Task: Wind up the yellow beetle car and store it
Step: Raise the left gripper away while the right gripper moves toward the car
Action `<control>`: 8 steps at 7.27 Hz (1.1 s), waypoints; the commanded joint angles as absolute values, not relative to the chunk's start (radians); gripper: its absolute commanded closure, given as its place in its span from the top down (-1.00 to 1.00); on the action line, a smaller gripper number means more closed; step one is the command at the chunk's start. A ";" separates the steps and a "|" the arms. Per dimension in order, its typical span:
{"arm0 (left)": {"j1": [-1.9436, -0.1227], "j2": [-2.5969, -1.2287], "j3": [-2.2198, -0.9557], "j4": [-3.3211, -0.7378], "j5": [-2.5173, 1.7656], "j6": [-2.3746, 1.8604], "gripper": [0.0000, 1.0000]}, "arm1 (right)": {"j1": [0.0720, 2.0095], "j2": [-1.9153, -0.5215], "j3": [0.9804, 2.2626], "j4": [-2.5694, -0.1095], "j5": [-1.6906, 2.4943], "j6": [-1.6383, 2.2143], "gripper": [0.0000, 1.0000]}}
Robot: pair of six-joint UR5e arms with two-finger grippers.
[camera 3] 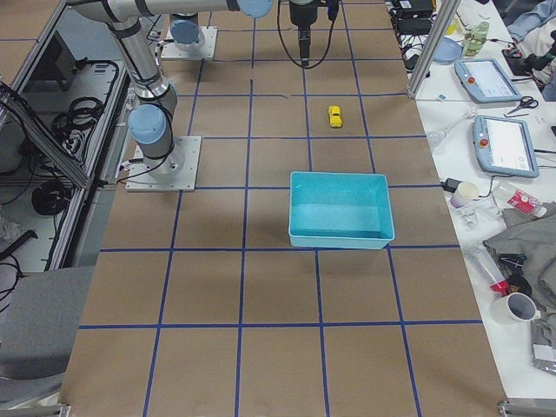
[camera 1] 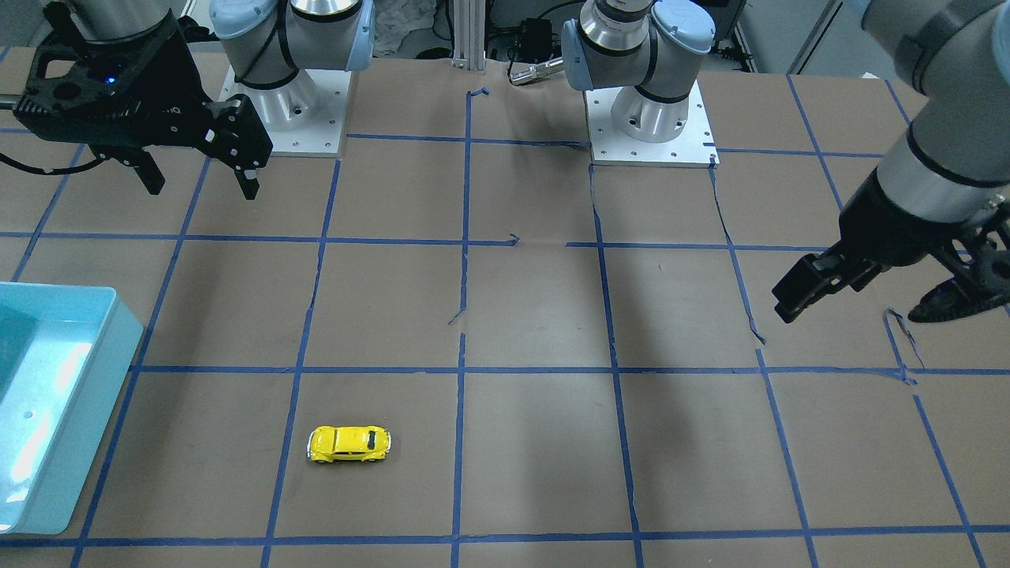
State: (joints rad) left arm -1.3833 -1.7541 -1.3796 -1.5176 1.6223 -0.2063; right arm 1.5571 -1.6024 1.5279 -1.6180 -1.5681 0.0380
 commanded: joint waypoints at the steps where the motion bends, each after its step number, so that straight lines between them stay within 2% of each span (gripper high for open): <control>1: -1.393 -1.704 -1.381 -1.508 1.617 -0.103 1.00 | 1.555 -1.601 1.535 -1.618 -1.566 -0.030 1.00; 4: -1.405 -1.661 -1.431 -1.545 1.474 0.027 1.00 | 1.551 -1.582 1.552 -1.620 -1.565 -0.453 1.00; 6: -1.500 -1.635 -1.489 -1.543 1.482 0.120 1.00 | 1.561 -1.452 1.492 -1.661 -1.524 -0.564 1.00; 8: -1.502 -1.611 -1.525 -1.539 1.483 0.126 1.00 | 1.617 -1.259 1.470 -1.776 -1.489 -0.941 1.00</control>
State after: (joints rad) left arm -1.4945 -1.6272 -1.5037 -1.5381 1.4814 0.1156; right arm 1.5831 -1.3737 1.4824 -1.6978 -1.5018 -0.6988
